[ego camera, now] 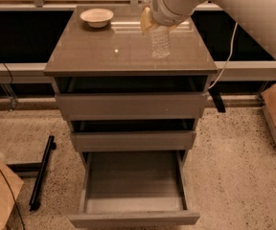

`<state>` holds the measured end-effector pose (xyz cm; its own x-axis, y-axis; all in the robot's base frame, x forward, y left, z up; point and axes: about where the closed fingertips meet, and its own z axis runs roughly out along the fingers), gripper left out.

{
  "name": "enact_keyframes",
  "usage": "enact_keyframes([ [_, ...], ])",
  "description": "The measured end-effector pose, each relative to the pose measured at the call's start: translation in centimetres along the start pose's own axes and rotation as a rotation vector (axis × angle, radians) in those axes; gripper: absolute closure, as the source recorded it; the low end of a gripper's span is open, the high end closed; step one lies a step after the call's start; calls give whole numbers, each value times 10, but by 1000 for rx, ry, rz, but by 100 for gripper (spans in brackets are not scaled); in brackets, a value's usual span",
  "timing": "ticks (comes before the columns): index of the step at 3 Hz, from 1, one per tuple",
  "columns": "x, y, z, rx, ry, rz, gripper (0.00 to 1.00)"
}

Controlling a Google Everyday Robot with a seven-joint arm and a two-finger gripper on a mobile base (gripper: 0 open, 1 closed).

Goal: Pick water bottle from bottom drawer and place on counter

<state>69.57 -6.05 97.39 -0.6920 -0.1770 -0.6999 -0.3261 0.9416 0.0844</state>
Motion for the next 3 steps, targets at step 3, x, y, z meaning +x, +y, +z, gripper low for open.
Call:
enact_keyframes([
  [3, -27, -37, 88, 66, 69, -53, 100],
])
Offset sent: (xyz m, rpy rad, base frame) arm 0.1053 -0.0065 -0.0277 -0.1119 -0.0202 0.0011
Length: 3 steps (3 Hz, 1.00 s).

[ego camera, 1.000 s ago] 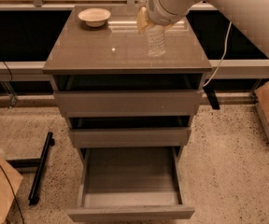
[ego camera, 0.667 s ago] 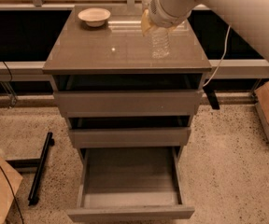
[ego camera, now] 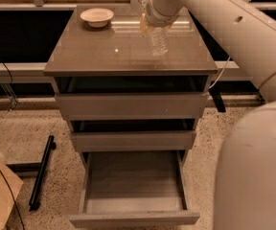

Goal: Pick water bottle from bottom drawer and place on counter

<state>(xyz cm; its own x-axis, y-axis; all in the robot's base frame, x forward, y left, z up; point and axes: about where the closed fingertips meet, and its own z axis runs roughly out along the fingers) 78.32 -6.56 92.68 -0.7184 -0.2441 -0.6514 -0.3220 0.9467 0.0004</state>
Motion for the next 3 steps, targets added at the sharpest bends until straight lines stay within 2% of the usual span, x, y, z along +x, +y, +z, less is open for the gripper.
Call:
enact_keyframes([
  [1, -2, -20, 47, 4, 68, 21, 96],
  [2, 7, -27, 67, 5, 119, 40, 73],
  [3, 4, -27, 64, 5, 119, 40, 50],
])
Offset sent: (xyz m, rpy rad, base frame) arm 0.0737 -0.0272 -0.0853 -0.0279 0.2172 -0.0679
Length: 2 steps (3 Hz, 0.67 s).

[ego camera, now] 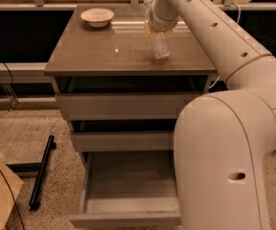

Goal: Pick water bottle from bottom drawer and place on counter

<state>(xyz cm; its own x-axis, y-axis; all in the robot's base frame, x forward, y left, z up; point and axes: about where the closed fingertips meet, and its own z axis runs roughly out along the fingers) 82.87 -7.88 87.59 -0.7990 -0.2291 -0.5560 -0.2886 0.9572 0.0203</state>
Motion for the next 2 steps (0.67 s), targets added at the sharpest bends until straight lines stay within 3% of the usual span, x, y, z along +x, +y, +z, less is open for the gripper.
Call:
enact_keyframes([
  [1, 0, 0, 1, -1, 2, 0, 19],
  [2, 2, 2, 5, -2, 7, -2, 0],
])
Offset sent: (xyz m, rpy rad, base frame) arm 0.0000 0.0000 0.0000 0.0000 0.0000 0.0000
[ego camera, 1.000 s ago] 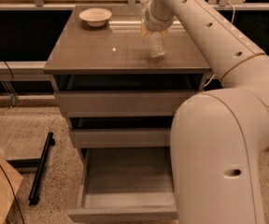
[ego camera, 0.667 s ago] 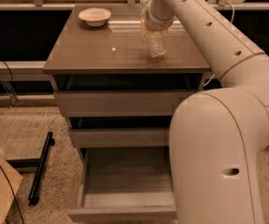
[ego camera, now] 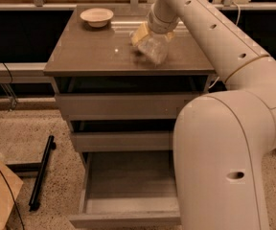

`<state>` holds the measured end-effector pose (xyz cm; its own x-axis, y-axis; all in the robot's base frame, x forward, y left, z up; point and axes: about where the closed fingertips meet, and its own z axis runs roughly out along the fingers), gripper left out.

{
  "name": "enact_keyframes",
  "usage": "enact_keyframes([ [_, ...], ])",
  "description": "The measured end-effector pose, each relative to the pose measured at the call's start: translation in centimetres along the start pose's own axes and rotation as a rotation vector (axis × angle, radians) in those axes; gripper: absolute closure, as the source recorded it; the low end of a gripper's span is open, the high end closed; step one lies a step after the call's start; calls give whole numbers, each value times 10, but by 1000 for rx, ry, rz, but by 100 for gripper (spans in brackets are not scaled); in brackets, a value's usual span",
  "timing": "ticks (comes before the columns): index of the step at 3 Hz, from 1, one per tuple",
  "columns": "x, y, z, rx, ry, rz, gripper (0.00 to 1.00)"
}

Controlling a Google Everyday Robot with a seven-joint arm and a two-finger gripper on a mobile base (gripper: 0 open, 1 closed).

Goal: Pick water bottle from bottom drawer and place on counter

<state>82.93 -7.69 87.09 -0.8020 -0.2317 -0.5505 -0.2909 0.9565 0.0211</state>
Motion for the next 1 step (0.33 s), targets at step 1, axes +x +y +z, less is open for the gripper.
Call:
enact_keyframes([
  [1, 0, 0, 0, 0, 0, 0, 0],
])
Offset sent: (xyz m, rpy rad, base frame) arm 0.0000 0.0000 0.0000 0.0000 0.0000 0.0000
